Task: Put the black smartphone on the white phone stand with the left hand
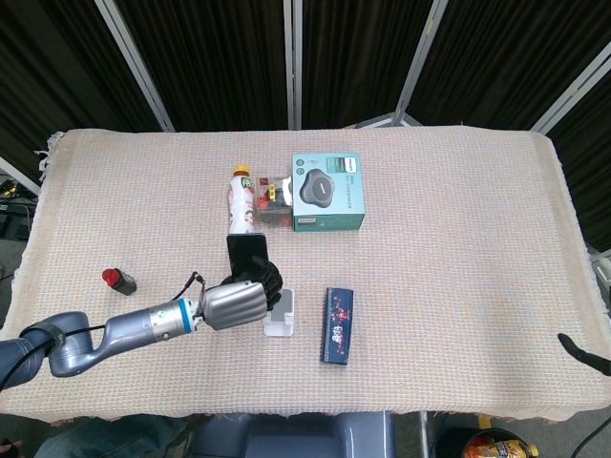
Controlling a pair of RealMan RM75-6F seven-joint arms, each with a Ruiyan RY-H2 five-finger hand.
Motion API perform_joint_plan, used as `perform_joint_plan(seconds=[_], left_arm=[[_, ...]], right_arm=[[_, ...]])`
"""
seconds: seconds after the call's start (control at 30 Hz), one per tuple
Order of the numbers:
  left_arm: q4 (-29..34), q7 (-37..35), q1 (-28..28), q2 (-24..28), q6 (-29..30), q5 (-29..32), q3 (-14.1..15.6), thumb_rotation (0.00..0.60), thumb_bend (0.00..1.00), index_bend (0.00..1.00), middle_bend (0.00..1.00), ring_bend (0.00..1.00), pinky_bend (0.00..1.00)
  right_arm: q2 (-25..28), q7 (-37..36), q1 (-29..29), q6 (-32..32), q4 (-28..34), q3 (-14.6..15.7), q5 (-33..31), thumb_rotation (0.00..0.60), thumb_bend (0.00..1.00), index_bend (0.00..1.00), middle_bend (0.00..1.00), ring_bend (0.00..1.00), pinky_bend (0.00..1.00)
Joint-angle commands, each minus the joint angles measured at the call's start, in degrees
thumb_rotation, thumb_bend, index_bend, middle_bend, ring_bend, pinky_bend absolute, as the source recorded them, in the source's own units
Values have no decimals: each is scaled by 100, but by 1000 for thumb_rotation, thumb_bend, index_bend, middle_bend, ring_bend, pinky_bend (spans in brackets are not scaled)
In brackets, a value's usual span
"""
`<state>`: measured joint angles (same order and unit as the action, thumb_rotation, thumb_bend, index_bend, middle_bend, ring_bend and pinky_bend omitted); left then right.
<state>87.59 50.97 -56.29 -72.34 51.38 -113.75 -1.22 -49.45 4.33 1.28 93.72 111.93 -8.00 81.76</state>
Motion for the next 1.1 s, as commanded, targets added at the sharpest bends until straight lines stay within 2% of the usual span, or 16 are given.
perform_joint_plan(seconds=[0.03, 0.6, 1.1], left_arm=[[377, 646, -113, -124, -536, 270, -263, 600, 0, 614, 475, 522, 457], [575, 2490, 70, -699, -1337, 893, -554, 600, 0, 595, 464, 522, 446], [526, 3546, 376, -1119, -1255, 1395, -649, 600, 0, 591, 460, 521, 446]], right_arm=[[46, -102, 25, 10, -24, 2, 2, 600, 0, 0, 0, 0, 0], [158, -376, 85, 55, -49, 4, 40, 600, 0, 0, 0, 0, 0], [198, -466, 101, 51, -58, 7, 39, 600, 0, 0, 0, 0, 0]])
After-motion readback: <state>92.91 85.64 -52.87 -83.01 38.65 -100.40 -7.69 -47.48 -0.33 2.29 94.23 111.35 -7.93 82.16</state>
